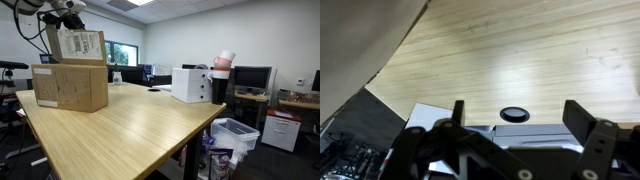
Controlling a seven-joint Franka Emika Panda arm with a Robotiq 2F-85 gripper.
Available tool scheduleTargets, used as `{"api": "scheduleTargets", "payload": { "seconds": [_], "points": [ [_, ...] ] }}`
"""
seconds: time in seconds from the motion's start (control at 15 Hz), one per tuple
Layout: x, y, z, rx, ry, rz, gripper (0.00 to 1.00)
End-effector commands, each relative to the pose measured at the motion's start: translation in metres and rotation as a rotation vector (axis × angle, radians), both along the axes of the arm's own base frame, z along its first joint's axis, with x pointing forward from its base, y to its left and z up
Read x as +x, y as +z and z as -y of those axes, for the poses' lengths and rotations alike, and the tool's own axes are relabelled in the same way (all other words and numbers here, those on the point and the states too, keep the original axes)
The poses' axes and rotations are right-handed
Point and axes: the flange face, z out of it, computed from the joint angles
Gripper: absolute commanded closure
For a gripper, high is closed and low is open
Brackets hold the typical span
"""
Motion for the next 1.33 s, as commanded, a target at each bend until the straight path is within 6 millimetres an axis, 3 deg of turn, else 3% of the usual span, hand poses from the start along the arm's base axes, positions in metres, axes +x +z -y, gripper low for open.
{"api": "scheduleTargets", "payload": {
  "seconds": [0.0,0.47,0.87,1.27],
  "points": [
    [-0.006,0.000,0.000,-0.001,0.003,0.007,0.00],
    [-0.015,0.000,0.004,-0.013,0.012,0.082,0.00],
    [-0.031,-0.005,0.008,-0.045,0.093,-0.078,0.00],
    [-0.063,0.013,0.009,-0.098,0.104,-0.143,0.00]
  ]
}}
